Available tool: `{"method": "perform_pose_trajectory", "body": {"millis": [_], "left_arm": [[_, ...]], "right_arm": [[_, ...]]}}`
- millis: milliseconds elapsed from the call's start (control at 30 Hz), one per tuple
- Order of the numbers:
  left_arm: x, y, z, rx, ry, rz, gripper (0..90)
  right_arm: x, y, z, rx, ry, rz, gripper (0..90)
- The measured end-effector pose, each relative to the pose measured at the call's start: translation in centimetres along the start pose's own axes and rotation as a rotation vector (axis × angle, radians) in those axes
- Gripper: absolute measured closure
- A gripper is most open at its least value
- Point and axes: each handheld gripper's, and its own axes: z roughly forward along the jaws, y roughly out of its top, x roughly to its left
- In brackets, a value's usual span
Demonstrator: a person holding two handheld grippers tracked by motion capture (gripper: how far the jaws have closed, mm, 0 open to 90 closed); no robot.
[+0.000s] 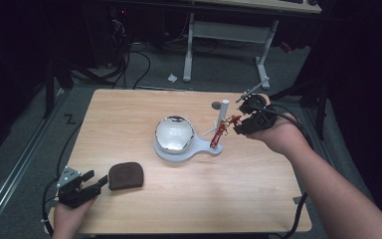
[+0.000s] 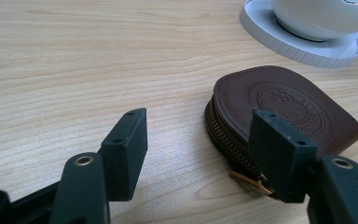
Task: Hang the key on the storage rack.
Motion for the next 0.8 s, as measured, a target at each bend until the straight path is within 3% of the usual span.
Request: {"method": "perform_pose_trajectory", "body": {"millis": [500, 633, 800], "left_arm": [[0.0, 0.0, 0.1, 0.003, 0.001, 0.003, 38.0], [0.0, 0.0, 0.1, 0.003, 0.002, 0.003, 38.0], [0.0, 0.0, 0.0, 0.002, 0.003, 0.002, 38.0]], "right_arm": [[-0.6, -2.0, 3.3, 0.010, 0.036, 0.045, 65.5], [-0.7, -2.3, 4.0, 0.010, 0.032, 0.068, 55.7], [-0.8, -2.6, 4.2, 0.010, 0.033, 0.076, 53.5]]}}
